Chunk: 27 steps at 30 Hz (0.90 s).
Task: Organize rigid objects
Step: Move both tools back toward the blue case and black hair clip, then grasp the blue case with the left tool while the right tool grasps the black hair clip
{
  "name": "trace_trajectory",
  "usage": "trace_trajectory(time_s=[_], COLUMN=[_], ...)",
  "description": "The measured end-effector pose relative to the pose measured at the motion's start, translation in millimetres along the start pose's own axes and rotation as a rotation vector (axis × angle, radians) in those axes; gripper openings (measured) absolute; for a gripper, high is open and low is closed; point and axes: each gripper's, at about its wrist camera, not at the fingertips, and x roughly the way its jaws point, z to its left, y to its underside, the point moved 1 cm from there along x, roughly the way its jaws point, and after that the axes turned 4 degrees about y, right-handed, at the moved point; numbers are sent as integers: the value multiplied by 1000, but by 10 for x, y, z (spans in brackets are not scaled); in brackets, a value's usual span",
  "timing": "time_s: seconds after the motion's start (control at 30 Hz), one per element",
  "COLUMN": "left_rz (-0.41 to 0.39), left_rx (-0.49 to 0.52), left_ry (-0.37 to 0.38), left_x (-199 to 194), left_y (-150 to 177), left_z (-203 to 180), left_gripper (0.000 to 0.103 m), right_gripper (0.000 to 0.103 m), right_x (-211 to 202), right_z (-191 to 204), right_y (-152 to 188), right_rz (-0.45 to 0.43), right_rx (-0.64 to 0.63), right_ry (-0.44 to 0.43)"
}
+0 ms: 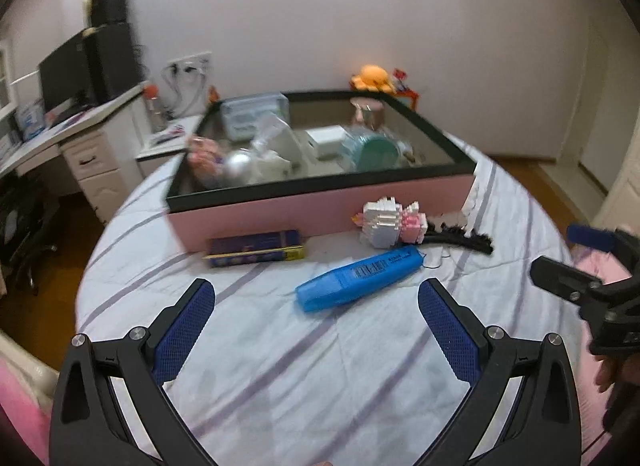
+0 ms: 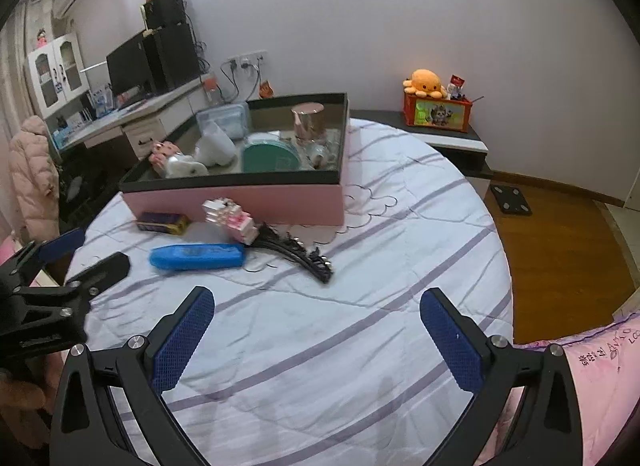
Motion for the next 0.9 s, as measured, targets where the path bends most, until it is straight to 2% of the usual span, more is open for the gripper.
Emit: trace_trajectory(time_s=[0.17,0.23,0.33,0.47,0.53,0.6,0.67,0.77,0.9], left_rz=[77,116,194,214,221,223,221,214,210], left_rx=[85,92,105,178,197,211,219,240,260], left_ry=[2,46,163,228,231,246,250,253,249], left_x=[398,519,648,657,682,688,674,621,645], left_y=[-75,-76,-39,-52,-64,-94,-111,-95,-116], left_z=[-38,-36,-79,-217,-249,-273,-292,-335,-363], left_gripper=[103,101,97,94,93,88,76,70,71], right_gripper=[103,103,103,103,103,103,103,103,95], right_x=[132,194,281,405,481,579,697,880,1009], right_z=[-19,-35,-46,-65,-52,-25,15,66,86], right_y=[-37,-65,-92,-133,-167,-204,-239,-261,-298], right_rz=[18,26,39,59,72,87,107,145,156], right_rx=[-7,-12,-19,-33,-57,-96,-141,-184,-198], right_ry=[11,18,27,43,45,54,50,43,9])
